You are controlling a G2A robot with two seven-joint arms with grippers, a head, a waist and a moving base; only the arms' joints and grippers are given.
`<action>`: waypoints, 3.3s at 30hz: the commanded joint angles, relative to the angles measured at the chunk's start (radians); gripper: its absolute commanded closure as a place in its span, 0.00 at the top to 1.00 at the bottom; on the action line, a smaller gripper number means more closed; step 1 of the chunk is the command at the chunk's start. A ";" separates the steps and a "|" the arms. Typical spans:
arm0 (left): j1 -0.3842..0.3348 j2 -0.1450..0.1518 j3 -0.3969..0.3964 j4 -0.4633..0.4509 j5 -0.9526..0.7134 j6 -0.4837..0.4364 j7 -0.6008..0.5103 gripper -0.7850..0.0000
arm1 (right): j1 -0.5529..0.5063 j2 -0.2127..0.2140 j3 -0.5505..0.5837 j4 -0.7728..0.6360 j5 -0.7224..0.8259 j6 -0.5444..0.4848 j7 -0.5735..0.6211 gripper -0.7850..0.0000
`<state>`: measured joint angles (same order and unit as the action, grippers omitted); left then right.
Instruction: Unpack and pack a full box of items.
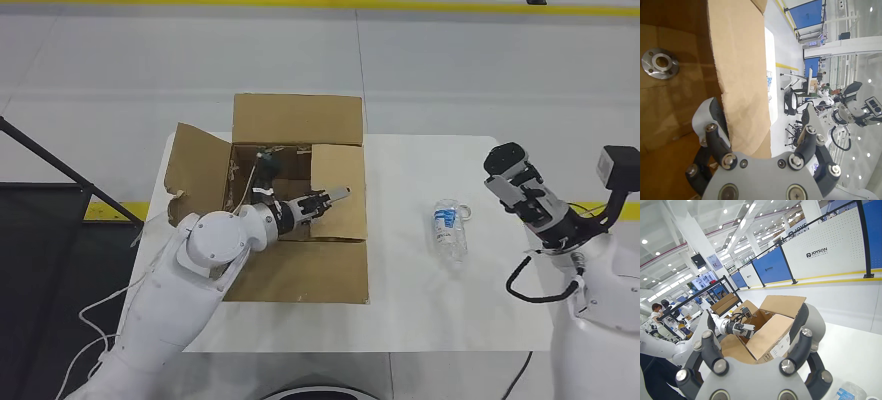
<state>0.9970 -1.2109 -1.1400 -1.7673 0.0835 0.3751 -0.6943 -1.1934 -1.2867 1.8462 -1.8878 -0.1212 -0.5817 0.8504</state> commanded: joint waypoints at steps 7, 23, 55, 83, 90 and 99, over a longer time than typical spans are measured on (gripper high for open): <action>-0.004 -0.002 -0.004 -0.109 -0.036 0.014 0.015 1.00 | 0.005 0.017 -0.006 0.024 0.013 -0.012 -0.020 1.00; -0.162 -0.085 0.239 0.032 -0.153 -0.031 0.257 1.00 | -0.058 0.054 0.058 0.045 0.059 -0.037 -0.039 1.00; -0.006 -0.057 -0.096 -0.277 -0.116 -0.013 0.175 1.00 | -0.077 0.101 0.019 -0.089 -0.024 -0.020 0.008 1.00; 0.582 -0.035 -0.958 -0.445 -0.591 -0.286 0.151 1.00 | 0.642 0.019 -0.913 0.249 -0.502 0.254 0.102 1.00; 0.582 -0.035 -0.958 -0.445 -0.591 -0.286 0.151 1.00 | 0.642 0.019 -0.913 0.249 -0.502 0.254 0.102 1.00; 0.553 -0.030 -0.919 -0.428 -0.581 -0.248 0.189 1.00 | 0.668 -0.005 -1.012 0.333 -0.527 0.255 0.078 1.00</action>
<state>1.5554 -1.2422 -2.0630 -2.2003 -0.5024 0.1211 -0.5104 -0.5433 -1.2855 0.8556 -1.5801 -0.6437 -0.3308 0.9225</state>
